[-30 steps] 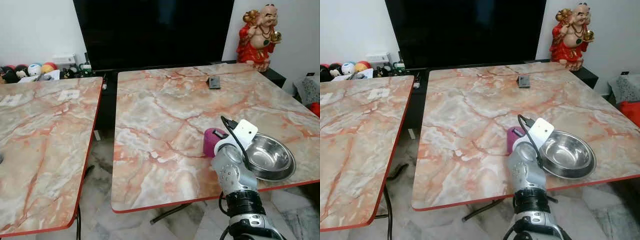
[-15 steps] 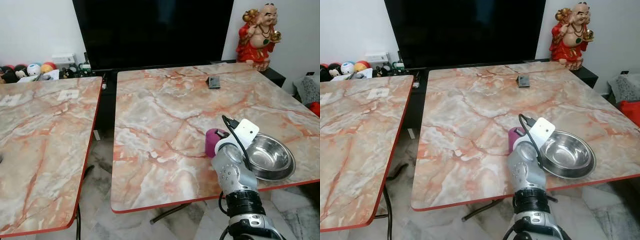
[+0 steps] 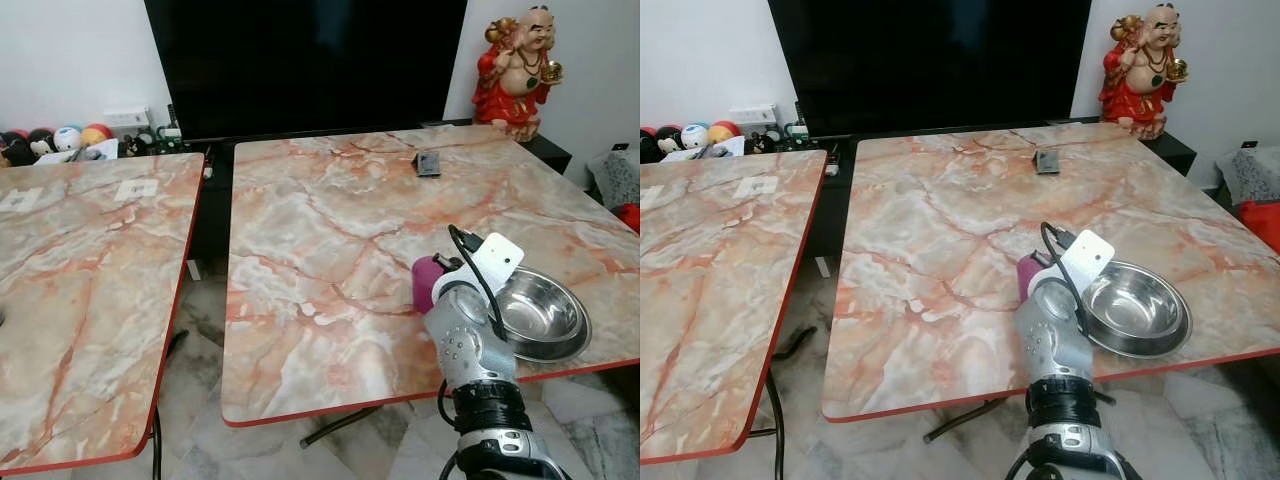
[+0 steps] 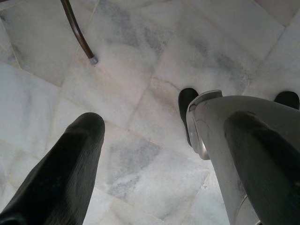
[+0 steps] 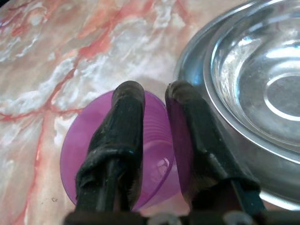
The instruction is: Setting the table
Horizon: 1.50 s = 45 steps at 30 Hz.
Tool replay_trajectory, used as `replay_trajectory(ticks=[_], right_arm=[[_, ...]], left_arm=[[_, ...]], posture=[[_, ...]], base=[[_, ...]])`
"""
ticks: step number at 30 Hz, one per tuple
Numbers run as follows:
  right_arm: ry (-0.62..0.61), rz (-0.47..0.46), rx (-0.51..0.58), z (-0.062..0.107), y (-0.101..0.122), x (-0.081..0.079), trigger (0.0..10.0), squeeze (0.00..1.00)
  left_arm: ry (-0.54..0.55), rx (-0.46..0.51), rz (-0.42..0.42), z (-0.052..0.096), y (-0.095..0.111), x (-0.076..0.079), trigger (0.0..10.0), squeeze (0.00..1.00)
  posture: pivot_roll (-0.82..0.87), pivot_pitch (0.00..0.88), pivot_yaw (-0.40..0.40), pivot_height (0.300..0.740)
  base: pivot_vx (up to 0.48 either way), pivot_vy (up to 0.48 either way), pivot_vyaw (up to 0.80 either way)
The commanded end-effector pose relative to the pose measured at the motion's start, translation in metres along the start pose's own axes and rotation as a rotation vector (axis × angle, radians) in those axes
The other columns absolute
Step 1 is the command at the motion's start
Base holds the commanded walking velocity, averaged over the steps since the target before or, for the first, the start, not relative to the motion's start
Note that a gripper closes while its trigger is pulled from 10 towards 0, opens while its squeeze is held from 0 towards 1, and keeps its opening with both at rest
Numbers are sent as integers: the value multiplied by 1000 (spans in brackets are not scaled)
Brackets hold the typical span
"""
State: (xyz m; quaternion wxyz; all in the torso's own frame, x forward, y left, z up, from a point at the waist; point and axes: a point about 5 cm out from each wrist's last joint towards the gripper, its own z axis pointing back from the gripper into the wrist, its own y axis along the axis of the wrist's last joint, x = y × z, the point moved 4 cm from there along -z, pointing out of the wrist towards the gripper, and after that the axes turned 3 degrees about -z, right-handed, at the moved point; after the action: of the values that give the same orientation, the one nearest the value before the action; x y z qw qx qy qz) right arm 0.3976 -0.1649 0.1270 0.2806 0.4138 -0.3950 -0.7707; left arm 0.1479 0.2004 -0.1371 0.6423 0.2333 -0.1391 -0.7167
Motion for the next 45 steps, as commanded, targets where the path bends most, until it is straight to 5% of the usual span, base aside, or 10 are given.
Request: replay_trajectory(ticks=[1,24,27,34,40,45], right_arm=[[4,-11,-12,2,-1,-1,10000,0],[3,-43,125,9,23,0,10000,0],[110,-47,191,16,34,-13,10000,0],[332,139,314,40,34,-26,10000,0],[393,233,309,43,26,-10,10000,0],[411,378,344,46,29,30,10000,0]], left_arm=[[-34,-62,5,3,-16,8,10000,0],[-36,-62,4,3,-17,8,10000,0],[-34,-62,5,3,-17,7,10000,0],[-29,-63,7,4,-19,6,10000,0],[-27,-60,9,4,-19,6,10000,0],[-15,-59,-1,4,-19,4,10000,0]], posture=[[-21,0,13,740],[-21,0,18,740],[-20,0,19,740],[-24,0,15,740],[-28,0,8,740],[-46,0,9,740]], base=[[0,0,0],[0,0,0],[0,0,0],[0,0,0],[0,0,0],[0,0,0]])
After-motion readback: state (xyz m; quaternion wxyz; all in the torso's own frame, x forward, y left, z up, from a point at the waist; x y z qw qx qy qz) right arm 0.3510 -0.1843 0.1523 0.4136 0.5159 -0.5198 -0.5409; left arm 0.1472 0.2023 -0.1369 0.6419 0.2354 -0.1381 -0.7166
